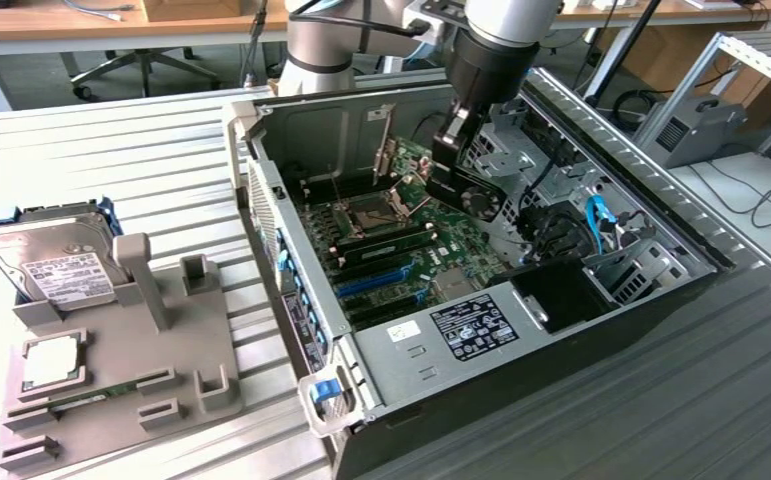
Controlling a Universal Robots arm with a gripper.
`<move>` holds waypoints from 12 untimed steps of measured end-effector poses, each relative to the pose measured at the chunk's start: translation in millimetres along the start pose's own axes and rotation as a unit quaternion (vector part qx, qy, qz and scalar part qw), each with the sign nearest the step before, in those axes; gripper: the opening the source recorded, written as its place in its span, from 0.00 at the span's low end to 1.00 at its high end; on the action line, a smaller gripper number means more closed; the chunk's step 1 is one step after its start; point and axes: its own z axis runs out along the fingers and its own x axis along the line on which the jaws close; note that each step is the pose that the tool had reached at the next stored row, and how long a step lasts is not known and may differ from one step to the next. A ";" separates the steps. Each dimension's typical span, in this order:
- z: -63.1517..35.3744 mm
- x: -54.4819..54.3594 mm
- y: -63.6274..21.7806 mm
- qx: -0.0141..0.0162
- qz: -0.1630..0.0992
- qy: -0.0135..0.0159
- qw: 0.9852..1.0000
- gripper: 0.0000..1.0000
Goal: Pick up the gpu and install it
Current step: 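Insert the gpu into the slot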
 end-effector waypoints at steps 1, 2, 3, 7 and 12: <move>0.0 0.0 0.0 0.000 -0.002 0.000 1.000 0.26; 0.0 0.0 0.0 0.000 -0.005 0.000 1.000 0.26; 0.0 0.0 0.0 0.000 -0.008 0.000 1.000 0.26; 0.1 0.0 0.0 0.000 -0.020 0.001 1.000 0.26; 0.1 0.0 0.0 -0.001 -0.034 0.002 0.999 0.26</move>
